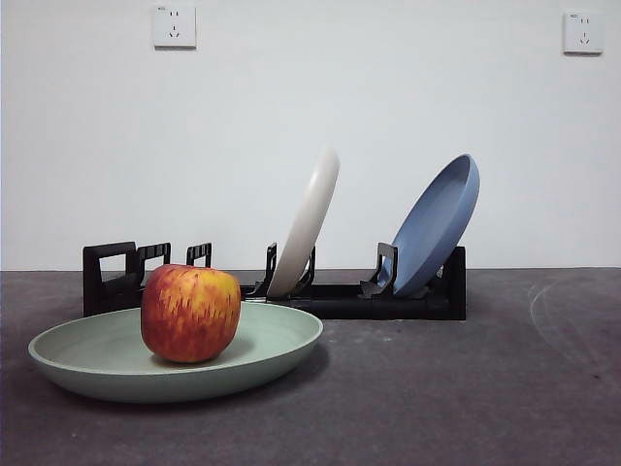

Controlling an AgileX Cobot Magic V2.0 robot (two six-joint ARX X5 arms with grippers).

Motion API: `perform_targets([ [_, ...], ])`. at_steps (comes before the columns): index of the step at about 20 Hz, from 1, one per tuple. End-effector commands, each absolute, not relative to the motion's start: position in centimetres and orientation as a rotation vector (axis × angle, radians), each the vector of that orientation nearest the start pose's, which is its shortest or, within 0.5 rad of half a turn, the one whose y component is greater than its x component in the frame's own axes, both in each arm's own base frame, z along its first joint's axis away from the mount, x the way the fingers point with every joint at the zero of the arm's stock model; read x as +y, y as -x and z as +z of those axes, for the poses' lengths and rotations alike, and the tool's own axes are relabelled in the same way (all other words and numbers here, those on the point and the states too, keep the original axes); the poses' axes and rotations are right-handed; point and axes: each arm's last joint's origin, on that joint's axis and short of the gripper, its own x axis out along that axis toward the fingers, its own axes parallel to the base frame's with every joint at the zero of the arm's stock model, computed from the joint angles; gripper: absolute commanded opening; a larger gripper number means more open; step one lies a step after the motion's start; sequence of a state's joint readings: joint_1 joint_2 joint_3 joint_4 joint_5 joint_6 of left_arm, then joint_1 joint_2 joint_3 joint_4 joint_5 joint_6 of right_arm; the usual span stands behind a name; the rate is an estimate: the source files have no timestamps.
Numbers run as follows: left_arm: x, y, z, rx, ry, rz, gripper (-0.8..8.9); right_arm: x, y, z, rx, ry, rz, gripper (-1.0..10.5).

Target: Take the green plate from the plate rack,put the plate on the table,take the apple from the table,put the apple in the plate

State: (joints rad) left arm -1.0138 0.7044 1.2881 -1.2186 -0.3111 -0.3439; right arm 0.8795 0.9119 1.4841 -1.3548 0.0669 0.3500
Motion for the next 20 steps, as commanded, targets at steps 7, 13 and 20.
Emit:
perform_targets([
  [7,-6.1,-4.8,40.1,0.631,-0.102,-0.573,-0.03,7.6,-6.9,42.3,0.836,0.083,0.533,0.0],
  [13,-5.7,-5.3,40.2,0.637,-0.056,-0.510,-0.04,7.5,-7.0,42.3,0.803,0.106,0.466,0.0],
  [20,-2.9,-7.5,41.3,0.457,0.313,-0.188,-0.03,7.4,-7.2,42.3,0.778,0.126,0.408,0.0],
])
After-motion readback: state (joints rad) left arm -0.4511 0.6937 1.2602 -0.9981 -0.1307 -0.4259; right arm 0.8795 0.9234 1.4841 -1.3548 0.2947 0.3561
